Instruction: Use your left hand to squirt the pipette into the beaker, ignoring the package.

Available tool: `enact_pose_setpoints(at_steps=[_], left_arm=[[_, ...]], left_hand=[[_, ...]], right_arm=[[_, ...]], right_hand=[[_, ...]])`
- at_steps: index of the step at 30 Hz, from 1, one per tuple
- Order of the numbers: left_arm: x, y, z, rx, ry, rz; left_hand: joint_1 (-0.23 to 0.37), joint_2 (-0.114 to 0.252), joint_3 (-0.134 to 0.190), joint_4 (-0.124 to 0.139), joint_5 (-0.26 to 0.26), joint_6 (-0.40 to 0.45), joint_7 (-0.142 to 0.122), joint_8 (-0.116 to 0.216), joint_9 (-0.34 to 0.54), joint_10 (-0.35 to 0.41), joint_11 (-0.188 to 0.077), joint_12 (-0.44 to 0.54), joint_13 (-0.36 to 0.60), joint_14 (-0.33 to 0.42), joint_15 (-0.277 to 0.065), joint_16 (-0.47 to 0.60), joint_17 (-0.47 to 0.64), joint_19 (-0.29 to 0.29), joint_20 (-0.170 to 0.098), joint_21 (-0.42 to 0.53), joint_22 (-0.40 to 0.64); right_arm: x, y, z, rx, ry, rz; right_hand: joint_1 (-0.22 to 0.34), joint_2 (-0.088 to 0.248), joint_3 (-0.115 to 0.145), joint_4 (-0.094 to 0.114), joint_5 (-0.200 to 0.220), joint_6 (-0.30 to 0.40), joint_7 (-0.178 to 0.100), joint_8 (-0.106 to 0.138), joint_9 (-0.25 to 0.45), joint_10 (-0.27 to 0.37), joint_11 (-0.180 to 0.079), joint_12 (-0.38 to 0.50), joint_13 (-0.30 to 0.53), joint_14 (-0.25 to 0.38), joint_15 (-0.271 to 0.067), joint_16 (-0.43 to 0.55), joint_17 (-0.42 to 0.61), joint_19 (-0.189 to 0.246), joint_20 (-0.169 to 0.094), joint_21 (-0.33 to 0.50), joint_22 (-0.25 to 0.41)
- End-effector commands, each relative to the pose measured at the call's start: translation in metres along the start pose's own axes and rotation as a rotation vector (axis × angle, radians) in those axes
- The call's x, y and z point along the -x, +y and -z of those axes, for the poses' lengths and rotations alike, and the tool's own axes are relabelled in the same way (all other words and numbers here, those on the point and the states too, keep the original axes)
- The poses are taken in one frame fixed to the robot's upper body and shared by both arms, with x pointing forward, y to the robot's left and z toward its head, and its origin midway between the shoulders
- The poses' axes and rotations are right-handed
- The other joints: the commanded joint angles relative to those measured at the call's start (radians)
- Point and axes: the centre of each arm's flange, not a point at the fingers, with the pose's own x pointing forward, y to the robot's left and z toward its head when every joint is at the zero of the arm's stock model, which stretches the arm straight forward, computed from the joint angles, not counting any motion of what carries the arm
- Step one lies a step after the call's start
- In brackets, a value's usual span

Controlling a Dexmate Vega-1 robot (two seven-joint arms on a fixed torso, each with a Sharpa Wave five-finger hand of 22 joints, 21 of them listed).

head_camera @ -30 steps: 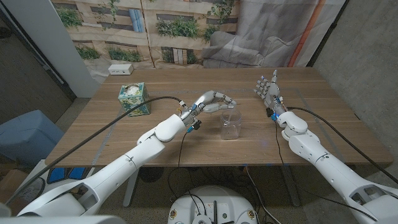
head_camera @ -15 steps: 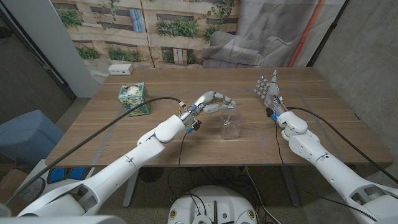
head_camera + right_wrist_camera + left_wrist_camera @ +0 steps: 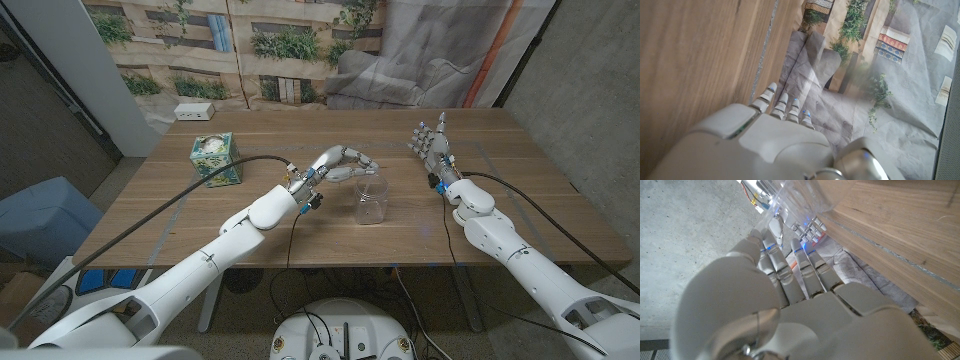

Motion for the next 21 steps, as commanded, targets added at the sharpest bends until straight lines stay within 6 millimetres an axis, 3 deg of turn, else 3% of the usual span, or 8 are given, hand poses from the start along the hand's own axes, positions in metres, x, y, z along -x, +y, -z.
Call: enact_pose_setpoints(at_steps=[1,10,11,17,21], left_arm=[[0.001,-0.0001,-0.0006,-0.01,-0.014,-0.011],[0.0012,0.0024,0.005,0.015,0.026,-0.014],[0.0009,0.0028,0.0053,0.018,0.029,-0.009],[0.0003,0.0036,0.0063,0.022,0.033,-0.005],[0.0006,0.0026,0.0069,0.026,0.033,0.004]], left_hand=[[0.018,0.001,-0.005,0.003,0.0,0.018,0.0,0.008,0.004,0.03,-0.011,0.01,0.004,0.012,-0.157,0.003,0.004,0.007,-0.025,0.007,0.003],[0.016,-0.005,-0.015,0.012,-0.003,-0.012,0.003,-0.009,0.005,0.008,-0.012,-0.005,0.002,0.024,-0.148,-0.002,0.001,-0.002,-0.018,0.004,0.003],[0.015,-0.008,-0.017,0.011,-0.003,-0.016,0.005,-0.011,0.005,0.006,-0.013,-0.005,0.002,0.024,-0.148,-0.003,0.001,-0.002,-0.018,0.004,0.003],[-0.006,-0.005,-0.017,0.02,0.002,-0.04,0.01,-0.02,0.005,-0.022,-0.011,-0.017,0.002,0.015,-0.141,-0.015,-0.004,-0.014,-0.007,0.0,0.003],[-0.014,-0.005,-0.018,0.023,0.003,-0.048,0.011,-0.023,0.005,-0.028,-0.01,-0.019,0.002,0.011,-0.139,-0.017,-0.005,-0.018,-0.003,-0.002,0.002]], right_arm=[[0.0001,0.0,0.0002,0.0,0.0,0.0],[0.0001,-0.0002,0.0001,0.0,0.0,0.0],[0.0001,-0.0002,0.0001,0.0,0.0,0.0],[0.0001,-0.0001,0.0,0.0,0.0,0.0],[0.0,0.0,0.0,0.0,0.0,0.0]], right_hand=[[0.0,0.059,-0.008,-0.001,0.004,0.001,-0.008,0.004,0.002,-0.001,-0.004,0.003,0.003,-0.009,-0.083,0.006,0.004,0.007,0.002,-0.001,0.005],[0.0,0.059,-0.007,-0.001,0.004,0.0,-0.01,0.003,0.002,-0.007,-0.01,0.0,0.003,-0.009,-0.082,0.006,0.004,0.007,0.002,-0.001,0.005],[0.0,0.059,-0.007,-0.001,0.004,-0.001,-0.01,0.003,0.002,-0.002,0.0,0.002,0.003,-0.008,-0.083,0.006,0.004,0.007,0.002,-0.001,0.005],[0.0,0.059,-0.007,-0.001,0.004,0.001,-0.007,0.004,0.002,0.003,-0.013,0.005,0.003,-0.009,-0.084,0.006,0.004,0.007,0.002,-0.002,0.005],[0.0,0.059,-0.007,-0.001,0.004,0.001,-0.008,0.003,0.002,0.003,0.002,0.005,0.004,-0.007,-0.084,0.006,0.004,0.007,0.002,-0.001,0.005]])
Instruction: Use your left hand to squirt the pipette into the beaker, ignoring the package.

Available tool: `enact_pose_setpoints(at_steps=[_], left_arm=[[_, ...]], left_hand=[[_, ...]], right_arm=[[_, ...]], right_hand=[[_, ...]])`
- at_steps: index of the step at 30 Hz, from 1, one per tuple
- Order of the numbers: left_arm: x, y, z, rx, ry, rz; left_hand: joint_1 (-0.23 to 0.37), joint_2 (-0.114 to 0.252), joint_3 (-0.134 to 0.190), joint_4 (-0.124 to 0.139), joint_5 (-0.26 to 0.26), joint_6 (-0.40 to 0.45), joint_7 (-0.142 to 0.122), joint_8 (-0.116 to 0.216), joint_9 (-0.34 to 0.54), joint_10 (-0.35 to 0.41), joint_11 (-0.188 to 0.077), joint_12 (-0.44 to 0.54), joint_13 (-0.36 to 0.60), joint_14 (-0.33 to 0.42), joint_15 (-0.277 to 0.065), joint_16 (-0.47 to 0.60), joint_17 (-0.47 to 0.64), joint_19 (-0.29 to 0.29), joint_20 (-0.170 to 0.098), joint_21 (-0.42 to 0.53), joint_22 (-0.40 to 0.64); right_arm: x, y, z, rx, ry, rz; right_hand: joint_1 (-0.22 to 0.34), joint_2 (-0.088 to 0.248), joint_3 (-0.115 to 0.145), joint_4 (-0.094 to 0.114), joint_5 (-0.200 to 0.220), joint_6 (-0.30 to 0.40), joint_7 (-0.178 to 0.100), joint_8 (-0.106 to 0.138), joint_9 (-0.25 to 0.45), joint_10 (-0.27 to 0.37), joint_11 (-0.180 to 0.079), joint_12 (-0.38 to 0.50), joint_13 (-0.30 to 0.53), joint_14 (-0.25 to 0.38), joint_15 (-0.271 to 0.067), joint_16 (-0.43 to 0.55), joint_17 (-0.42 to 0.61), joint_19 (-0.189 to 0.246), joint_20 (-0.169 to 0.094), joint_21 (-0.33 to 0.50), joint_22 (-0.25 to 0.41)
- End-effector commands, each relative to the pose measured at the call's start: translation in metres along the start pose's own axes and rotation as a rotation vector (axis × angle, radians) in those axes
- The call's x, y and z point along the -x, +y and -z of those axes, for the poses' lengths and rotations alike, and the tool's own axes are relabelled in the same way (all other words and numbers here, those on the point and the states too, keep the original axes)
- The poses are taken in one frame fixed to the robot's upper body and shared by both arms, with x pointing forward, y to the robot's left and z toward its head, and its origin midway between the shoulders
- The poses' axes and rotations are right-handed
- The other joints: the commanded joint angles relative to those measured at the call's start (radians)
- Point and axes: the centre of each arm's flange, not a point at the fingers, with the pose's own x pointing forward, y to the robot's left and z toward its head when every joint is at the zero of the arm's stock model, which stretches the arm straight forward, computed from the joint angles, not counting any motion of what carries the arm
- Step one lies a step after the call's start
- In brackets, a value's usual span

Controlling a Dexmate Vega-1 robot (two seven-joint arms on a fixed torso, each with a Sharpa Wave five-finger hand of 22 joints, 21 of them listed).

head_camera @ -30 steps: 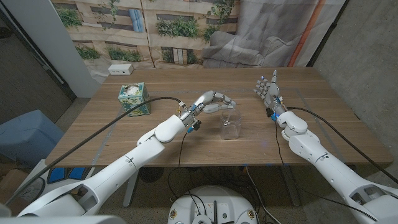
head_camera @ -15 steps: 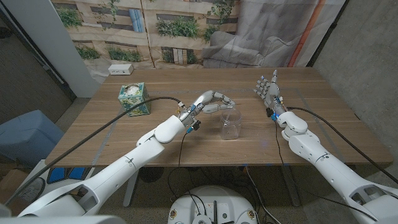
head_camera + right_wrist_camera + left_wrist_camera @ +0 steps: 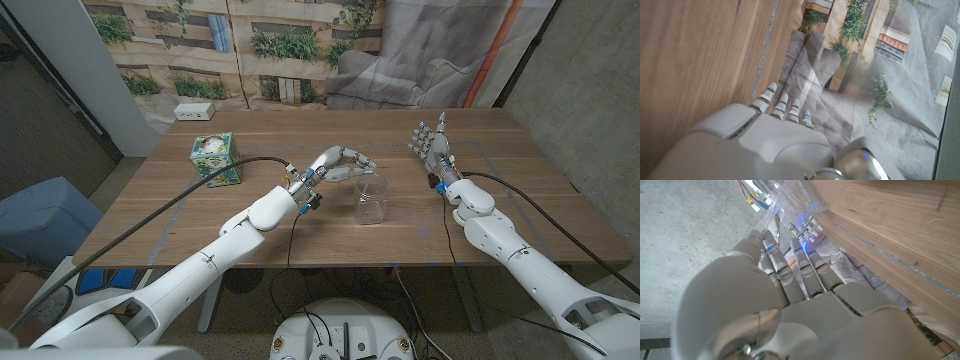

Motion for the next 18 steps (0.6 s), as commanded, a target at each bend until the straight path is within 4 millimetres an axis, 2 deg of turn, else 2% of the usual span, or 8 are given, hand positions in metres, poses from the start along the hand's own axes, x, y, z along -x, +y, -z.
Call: enact_pose_setpoints(at_steps=[1,2,3,6,7,8,13,18], left_arm=[[-0.0007,0.0008,0.0024,0.011,0.01,0.017],[-0.0006,0.0005,0.0027,0.014,0.011,0.018],[-0.0006,0.0003,0.0028,0.016,0.012,0.019],[-0.0009,0.0001,0.0026,0.018,0.01,0.02],[-0.0011,0.0001,0.0023,0.019,0.009,0.021],[-0.0013,0.0001,0.002,0.019,0.009,0.022],[-0.0017,0.0001,0.0013,0.021,0.007,0.034],[-0.0016,0.0004,0.0007,0.021,0.006,0.035]], left_hand=[[-0.018,0.001,-0.001,0.008,0.005,-0.009,0.0,-0.007,0.003,-0.009,0.003,-0.004,0.001,-0.003,-0.135,-0.001,0.002,-0.004,-0.004,-0.002,0.003],[-0.02,0.002,-0.001,0.008,0.005,-0.01,-0.001,-0.007,0.003,-0.01,0.003,-0.004,0.001,-0.003,-0.135,-0.001,0.003,-0.004,-0.004,-0.002,0.002],[-0.022,0.001,-0.002,0.009,0.005,-0.011,-0.001,-0.007,0.003,-0.012,0.003,-0.005,0.001,-0.003,-0.134,-0.001,0.003,-0.008,-0.004,-0.003,0.002],[-0.028,0.0,-0.003,0.01,0.005,-0.013,-0.001,-0.008,0.003,-0.015,0.003,-0.005,0.002,-0.003,-0.132,-0.001,0.003,-0.01,-0.003,-0.004,0.002],[-0.031,-0.002,-0.004,0.011,0.005,-0.015,-0.001,-0.008,0.003,-0.016,0.003,-0.006,0.002,-0.004,-0.131,-0.002,0.002,-0.01,-0.003,-0.004,0.002],[-0.033,-0.002,-0.004,0.011,0.005,-0.017,-0.003,-0.009,0.003,-0.018,0.003,-0.006,0.002,-0.004,-0.132,-0.002,0.002,-0.01,-0.002,-0.004,0.002],[-0.046,-0.007,-0.006,0.011,0.006,-0.027,-0.005,-0.01,0.003,-0.031,0.003,-0.01,0.002,-0.007,-0.132,-0.004,0.002,-0.023,-0.003,-0.009,0.001],[-0.055,-0.011,-0.007,0.011,0.006,-0.033,-0.005,-0.011,0.002,-0.04,0.004,-0.011,0.002,-0.01,-0.132,-0.004,0.001,-0.031,0.0,-0.013,0.0]], right_arm=[[-0.0001,0.0,-0.0001,0.0,0.0,0.0],[-0.0001,0.0,-0.0001,0.0,0.0,0.0],[-0.0001,0.0,-0.0001,0.0,0.0,0.0],[-0.0001,0.0,0.0,0.0,0.0,0.0],[-0.0001,0.0,0.0,0.0,0.0,0.0],[-0.0001,-0.0001,0.0,0.0,0.0,0.0],[-0.0001,-0.0001,-0.0001,0.0,0.0,0.0],[-0.0002,-0.0001,-0.0002,0.0,0.0,0.0]], right_hand=[[0.0,0.059,-0.007,-0.001,0.004,0.001,-0.008,0.003,0.002,-0.008,-0.011,0.001,0.003,-0.008,-0.085,0.006,0.004,0.007,0.002,-0.001,0.005],[0.0,0.059,-0.007,-0.001,0.004,0.0,-0.009,0.003,0.002,-0.003,0.009,0.003,0.003,-0.008,-0.085,0.006,0.004,0.007,0.002,-0.001,0.005],[0.0,0.059,-0.007,-0.001,0.004,0.001,-0.01,0.003,0.002,-0.009,-0.003,0.001,0.003,-0.008,-0.084,0.006,0.004,0.007,0.002,-0.001,0.005],[0.0,0.059,-0.007,-0.001,0.004,0.001,-0.009,0.003,0.002,-0.003,0.003,0.003,0.003,-0.007,-0.084,0.006,0.004,0.007,0.002,-0.002,0.005],[0.0,0.06,-0.007,-0.001,0.004,0.001,-0.01,0.004,0.002,-0.018,-0.003,-0.003,0.002,-0.008,-0.083,0.006,0.004,0.007,0.004,-0.002,0.005],[0.0,0.06,-0.007,-0.001,0.004,0.001,-0.008,0.003,0.002,-0.007,-0.007,0.001,0.002,-0.011,-0.083,0.005,0.004,0.007,0.002,-0.002,0.005],[0.0,0.059,-0.007,-0.001,0.004,0.0,-0.009,0.003,0.002,-0.005,0.004,0.002,0.002,-0.008,-0.082,0.006,0.003,0.007,0.002,-0.002,0.005],[0.0,0.059,-0.007,-0.001,0.004,0.001,-0.008,0.004,0.002,-0.005,0.0,0.002,0.002,-0.01,-0.083,0.005,0.004,0.007,0.003,-0.002,0.005]])
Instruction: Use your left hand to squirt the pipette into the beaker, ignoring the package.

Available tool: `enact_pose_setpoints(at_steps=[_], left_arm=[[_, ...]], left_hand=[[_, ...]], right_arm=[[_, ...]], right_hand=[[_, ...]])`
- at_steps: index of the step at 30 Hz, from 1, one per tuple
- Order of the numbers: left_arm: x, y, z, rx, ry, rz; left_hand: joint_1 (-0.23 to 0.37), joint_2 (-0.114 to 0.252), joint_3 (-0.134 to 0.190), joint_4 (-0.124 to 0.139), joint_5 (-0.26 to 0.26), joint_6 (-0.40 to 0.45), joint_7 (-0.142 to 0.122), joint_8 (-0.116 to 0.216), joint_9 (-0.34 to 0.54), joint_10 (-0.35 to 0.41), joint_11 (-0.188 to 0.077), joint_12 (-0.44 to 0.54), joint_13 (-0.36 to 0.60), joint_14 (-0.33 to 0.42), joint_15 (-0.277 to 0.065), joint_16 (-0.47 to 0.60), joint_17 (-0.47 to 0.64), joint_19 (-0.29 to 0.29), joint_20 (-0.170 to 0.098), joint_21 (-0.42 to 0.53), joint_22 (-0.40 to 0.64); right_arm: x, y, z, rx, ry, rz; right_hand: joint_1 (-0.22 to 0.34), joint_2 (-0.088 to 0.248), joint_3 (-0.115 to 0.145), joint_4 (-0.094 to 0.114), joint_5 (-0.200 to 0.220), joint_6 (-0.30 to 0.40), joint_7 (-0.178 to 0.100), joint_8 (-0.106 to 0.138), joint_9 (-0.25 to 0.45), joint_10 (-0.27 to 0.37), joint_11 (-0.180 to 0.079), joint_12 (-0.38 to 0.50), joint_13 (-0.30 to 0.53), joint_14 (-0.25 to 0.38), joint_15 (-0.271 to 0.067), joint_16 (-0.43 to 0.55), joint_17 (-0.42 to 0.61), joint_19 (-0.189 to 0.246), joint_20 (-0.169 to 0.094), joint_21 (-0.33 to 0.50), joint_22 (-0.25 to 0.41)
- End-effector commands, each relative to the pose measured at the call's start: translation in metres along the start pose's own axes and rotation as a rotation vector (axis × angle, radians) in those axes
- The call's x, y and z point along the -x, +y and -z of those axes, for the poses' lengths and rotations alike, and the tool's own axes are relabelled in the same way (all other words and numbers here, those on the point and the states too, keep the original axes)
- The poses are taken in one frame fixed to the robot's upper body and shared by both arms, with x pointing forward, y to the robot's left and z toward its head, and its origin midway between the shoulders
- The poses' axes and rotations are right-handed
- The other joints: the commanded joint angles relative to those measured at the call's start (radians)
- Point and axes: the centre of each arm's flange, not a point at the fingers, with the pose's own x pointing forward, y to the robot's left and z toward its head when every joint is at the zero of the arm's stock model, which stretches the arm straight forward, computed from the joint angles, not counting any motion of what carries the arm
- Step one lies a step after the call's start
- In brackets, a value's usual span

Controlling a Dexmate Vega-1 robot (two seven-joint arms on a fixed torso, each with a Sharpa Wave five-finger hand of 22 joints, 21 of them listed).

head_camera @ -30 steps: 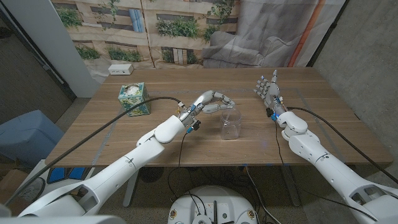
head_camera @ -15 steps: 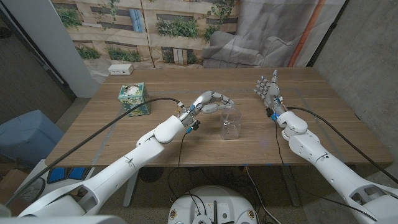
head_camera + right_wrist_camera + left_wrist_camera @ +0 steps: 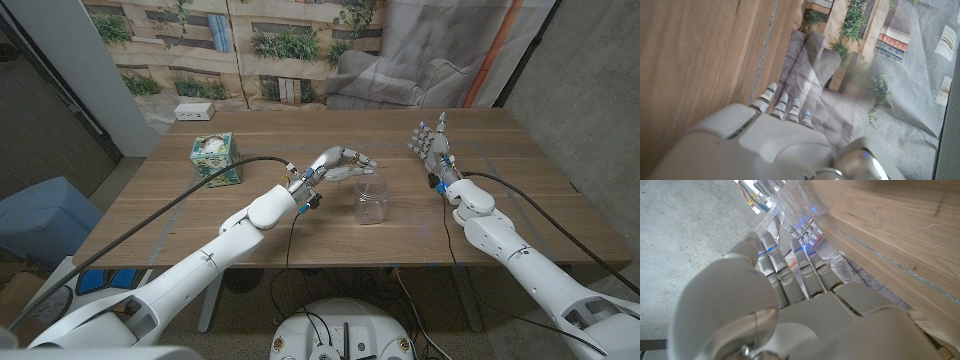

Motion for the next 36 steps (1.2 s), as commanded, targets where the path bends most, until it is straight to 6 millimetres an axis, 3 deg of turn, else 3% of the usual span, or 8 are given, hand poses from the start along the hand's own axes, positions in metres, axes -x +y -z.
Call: enact_pose_setpoints(at_steps=[1,3,21,27,32,34,36], left_arm=[[-0.0002,0.0001,-0.0005,0.005,0.0,0.014],[-0.0002,0.0002,-0.0009,0.005,-0.001,0.013],[-0.0006,0.0021,-0.0037,-0.004,-0.006,0.013],[0.0003,0.0029,-0.0039,-0.003,-0.006,0.009],[0.0014,0.0034,-0.0042,-0.002,-0.006,0.006],[0.0019,0.0037,-0.0044,-0.002,-0.005,0.004],[0.0024,0.0039,-0.0045,0.001,-0.005,0.004]], left_hand=[[-0.014,0.0,0.0,0.003,0.006,-0.006,-0.001,-0.002,0.002,-0.009,0.0,-0.004,0.001,-0.006,-0.137,-0.005,0.001,-0.007,-0.001,-0.005,0.002],[-0.016,-0.002,0.0,0.002,0.007,-0.007,-0.001,-0.001,0.002,-0.011,0.0,-0.004,0.001,-0.007,-0.137,-0.005,0.001,-0.007,-0.002,-0.005,0.002],[-0.028,-0.015,-0.004,-0.006,0.008,-0.016,-0.003,0.0,0.002,-0.027,0.0,-0.004,0.002,-0.012,-0.139,-0.003,0.002,-0.015,-0.001,-0.009,0.0],[-0.031,-0.018,-0.006,-0.007,0.008,-0.016,-0.003,0.001,0.001,-0.028,0.0,-0.003,0.002,-0.013,-0.139,-0.002,0.003,-0.015,-0.002,-0.01,-0.001],[-0.033,-0.018,-0.006,-0.007,0.009,-0.018,-0.003,0.001,0.001,-0.029,0.0,-0.002,0.002,-0.014,-0.139,-0.002,0.003,-0.016,-0.001,-0.01,-0.001],[-0.034,-0.018,-0.006,-0.007,0.009,-0.016,-0.003,0.002,0.001,-0.03,0.0,-0.002,0.002,-0.014,-0.139,-0.002,0.003,-0.015,-0.001,-0.01,-0.001],[-0.036,-0.018,-0.006,-0.007,0.009,-0.017,-0.004,0.002,0.001,-0.03,0.001,-0.002,0.002,-0.014,-0.138,-0.002,0.003,-0.016,0.0,-0.01,-0.001]], right_arm=[[-0.0001,-0.0001,-0.0001,0.0,0.0,0.0],[-0.0001,-0.0001,-0.0001,0.0,0.001,0.0],[0.0001,0.0001,0.0002,0.0,0.0,0.0],[0.0001,0.0001,0.0002,0.0,0.0,0.0],[0.0001,0.0001,0.0001,0.0,0.0,0.0],[0.0001,0.0001,0.0001,0.0,0.0,0.0],[0.0001,0.0001,0.0001,0.0,0.0,0.0]], right_hand=[[0.0,0.059,-0.007,-0.001,0.004,0.002,-0.009,0.004,0.002,0.001,0.004,0.005,0.003,-0.008,-0.082,0.006,0.004,0.008,0.002,-0.001,0.005],[0.0,0.059,-0.007,-0.001,0.004,0.002,-0.009,0.004,0.002,0.001,-0.005,0.005,0.003,-0.009,-0.085,0.006,0.004,0.007,0.003,-0.002,0.005],[0.0,0.059,-0.007,-0.001,0.004,0.0,-0.008,0.003,0.002,-0.002,-0.006,0.003,0.002,-0.01,-0.083,0.006,0.004,0.007,0.002,-0.002,0.005],[0.0,0.059,-0.007,-0.001,0.004,0.001,-0.01,0.004,0.002,-0.013,0.005,-0.002,0.001,-0.009,-0.084,0.006,0.003,0.007,0.002,-0.002,0.005],[0.0,0.059,-0.007,-0.001,0.004,0.0,-0.009,0.003,0.002,0.013,-0.002,0.009,0.003,-0.007,-0.085,0.007,0.003,0.008,0.002,-0.002,0.005],[0.0,0.058,-0.008,-0.001,0.004,0.001,-0.008,0.003,0.002,-0.013,-0.012,-0.002,0.001,-0.008,-0.084,0.006,0.003,0.007,0.002,-0.002,0.005],[0.0,0.058,-0.008,-0.001,0.004,0.0,-0.008,0.003,0.002,0.001,-0.002,0.004,0.002,-0.008,-0.083,0.007,0.003,0.007,0.002,-0.002,0.005]])
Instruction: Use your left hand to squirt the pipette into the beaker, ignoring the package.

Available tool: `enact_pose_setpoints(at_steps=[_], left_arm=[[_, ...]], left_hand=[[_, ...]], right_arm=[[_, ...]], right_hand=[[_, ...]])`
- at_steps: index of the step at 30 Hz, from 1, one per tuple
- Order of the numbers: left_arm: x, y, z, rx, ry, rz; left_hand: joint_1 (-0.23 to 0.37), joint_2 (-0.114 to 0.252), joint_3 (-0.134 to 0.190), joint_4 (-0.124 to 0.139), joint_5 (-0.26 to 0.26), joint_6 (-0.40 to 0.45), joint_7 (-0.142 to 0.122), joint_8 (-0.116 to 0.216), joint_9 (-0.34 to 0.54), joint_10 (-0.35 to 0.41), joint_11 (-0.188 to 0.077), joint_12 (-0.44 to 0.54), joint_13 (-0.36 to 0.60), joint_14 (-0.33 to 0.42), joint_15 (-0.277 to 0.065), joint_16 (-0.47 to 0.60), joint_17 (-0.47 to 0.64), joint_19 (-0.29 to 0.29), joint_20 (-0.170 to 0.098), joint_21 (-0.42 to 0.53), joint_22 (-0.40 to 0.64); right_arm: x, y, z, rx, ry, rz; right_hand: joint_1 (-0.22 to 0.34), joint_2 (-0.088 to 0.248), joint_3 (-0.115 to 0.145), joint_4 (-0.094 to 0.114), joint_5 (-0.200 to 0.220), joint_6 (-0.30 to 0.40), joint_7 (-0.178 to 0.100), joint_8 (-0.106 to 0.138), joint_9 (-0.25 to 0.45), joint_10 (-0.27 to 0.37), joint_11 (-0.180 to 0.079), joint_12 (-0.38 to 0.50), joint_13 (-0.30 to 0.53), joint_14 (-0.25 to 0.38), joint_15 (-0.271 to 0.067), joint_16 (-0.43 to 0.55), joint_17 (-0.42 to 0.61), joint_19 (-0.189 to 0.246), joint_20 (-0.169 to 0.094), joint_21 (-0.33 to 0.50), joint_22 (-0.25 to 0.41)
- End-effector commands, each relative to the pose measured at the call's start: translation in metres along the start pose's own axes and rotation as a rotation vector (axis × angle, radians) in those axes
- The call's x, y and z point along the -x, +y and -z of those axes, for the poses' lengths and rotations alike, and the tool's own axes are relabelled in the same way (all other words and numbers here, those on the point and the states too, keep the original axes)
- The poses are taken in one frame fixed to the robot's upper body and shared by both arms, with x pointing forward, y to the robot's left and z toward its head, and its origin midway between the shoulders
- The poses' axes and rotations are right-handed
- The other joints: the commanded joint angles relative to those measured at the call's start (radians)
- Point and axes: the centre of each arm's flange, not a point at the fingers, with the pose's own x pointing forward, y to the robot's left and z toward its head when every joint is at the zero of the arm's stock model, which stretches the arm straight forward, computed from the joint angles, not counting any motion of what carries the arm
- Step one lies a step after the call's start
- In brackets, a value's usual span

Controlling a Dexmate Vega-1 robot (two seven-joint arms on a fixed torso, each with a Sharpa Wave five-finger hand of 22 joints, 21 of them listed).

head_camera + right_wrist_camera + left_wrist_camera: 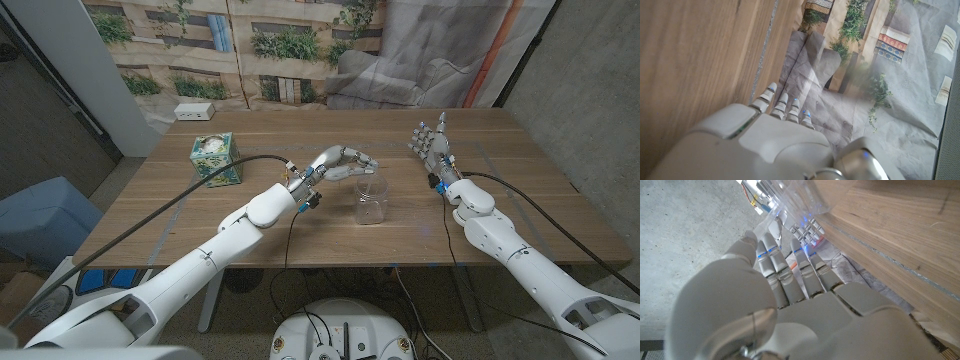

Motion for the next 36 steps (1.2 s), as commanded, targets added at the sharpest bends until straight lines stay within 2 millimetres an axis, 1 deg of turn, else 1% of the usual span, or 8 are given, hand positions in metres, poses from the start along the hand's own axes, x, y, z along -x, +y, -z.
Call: enact_pose_setpoints(at_steps=[1,11,12,18,20,23,29,36], left_arm=[[0.003,0.001,-0.001,0.005,0.0,-0.008],[0.004,0.006,-0.009,0.008,-0.015,-0.017],[0.003,0.007,-0.01,0.007,-0.017,-0.017],[0.001,0.011,-0.019,0.005,-0.035,-0.011],[-0.001,0.013,-0.023,0.0,-0.041,-0.009],[-0.003,0.014,-0.028,-0.003,-0.05,-0.007],[-0.006,0.015,-0.035,-0.011,-0.062,0.0],[-0.01,0.019,-0.044,-0.021,-0.082,0.006]], left_hand=[[-0.011,0.001,0.001,0.001,0.005,-0.004,0.0,0.002,0.002,-0.006,0.0,0.002,0.002,-0.005,-0.139,-0.002,0.002,-0.003,-0.001,-0.002,0.003],[-0.013,0.001,0.002,-0.002,0.006,0.005,-0.001,0.006,0.001,0.0,0.001,0.006,0.002,-0.006,-0.142,-0.001,0.003,-0.002,-0.002,-0.002,0.003],[-0.013,0.0,0.002,-0.002,0.006,0.005,0.001,0.006,0.001,0.0,0.001,0.006,0.002,-0.006,-0.143,-0.001,0.003,-0.002,-0.002,-0.002,0.003],[-0.018,-0.001,0.003,-0.002,0.006,-0.002,-0.001,0.004,0.001,-0.006,0.0,0.005,0.002,-0.009,-0.139,-0.003,0.002,-0.002,0.0,-0.003,0.003],[-0.02,0.0,0.003,-0.001,0.006,-0.006,-0.001,0.002,0.001,-0.008,0.0,0.004,0.002,-0.01,-0.138,-0.003,0.001,-0.003,0.003,-0.003,0.003],[-0.022,0.0,0.004,0.0,0.006,-0.007,-0.001,0.002,0.001,-0.009,0.0,0.004,0.002,-0.012,-0.137,-0.004,0.001,-0.003,0.003,-0.003,0.003],[-0.024,0.004,0.007,0.0,0.007,-0.007,0.0,0.003,0.001,-0.01,0.0,0.004,0.002,-0.013,-0.138,-0.004,0.0,0.001,0.003,-0.002,0.003],[-0.026,0.004,0.01,0.0,0.007,-0.011,0.0,0.002,0.001,-0.013,0.0,0.004,0.002,-0.014,-0.137,-0.005,0.0,0.003,0.005,-0.001,0.003]], right_arm=[[0.0,0.0,0.0,0.0,0.0,0.0],[0.0,0.0,0.0,0.0,0.0,0.0],[0.0,0.0,0.0,0.0,0.0,0.0],[0.0,0.0,0.0,0.0,0.0,0.0],[0.0,0.0,0.0,0.0,0.0,0.0],[0.0,0.0,0.0,0.0,0.0,0.0],[0.0,0.0,0.0,0.0,0.0,0.0],[0.0,0.0,0.0,0.0,0.0,0.0]], right_hand=[[0.0,0.058,-0.008,-0.001,0.004,0.001,-0.008,0.004,0.002,0.006,-0.005,0.005,0.002,-0.008,-0.083,0.006,0.003,0.007,0.002,-0.002,0.005],[0.0,0.058,-0.008,-0.001,0.005,0.0,-0.009,0.003,0.002,0.003,0.002,0.004,0.002,-0.009,-0.082,0.006,0.003,0.007,0.003,-0.002,0.005],[0.0,0.058,-0.008,-0.001,0.005,0.001,-0.009,0.003,0.002,-0.008,-0.012,0.0,0.002,-0.009,-0.084,0.006,0.003,0.007,0.003,-0.002,0.005],[0.0,0.058,-0.008,-0.001,0.005,0.001,-0.008,0.003,0.002,0.008,-0.015,0.007,0.002,-0.009,-0.084,0.006,0.003,0.006,0.003,-0.002,0.005],[0.0,0.058,-0.008,-0.001,0.005,0.0,-0.01,0.003,0.002,0.001,-0.002,0.005,0.003,-0.008,-0.084,0.006,0.003,0.007,0.003,-0.002,0.005],[0.0,0.058,-0.008,-0.001,0.005,0.001,-0.008,0.003,0.002,-0.006,-0.012,0.002,0.002,-0.008,-0.085,0.006,0.003,0.007,0.003,-0.002,0.005],[0.0,0.059,-0.007,-0.001,0.005,0.001,-0.01,0.003,0.002,-0.017,0.004,-0.003,0.002,-0.009,-0.082,0.006,0.003,0.007,0.002,-0.002,0.005],[0.0,0.059,-0.007,-0.001,0.005,0.001,-0.011,0.003,0.002,0.001,0.0,0.004,0.002,-0.009,-0.083,0.006,0.003,0.007,0.002,-0.002,0.005]])
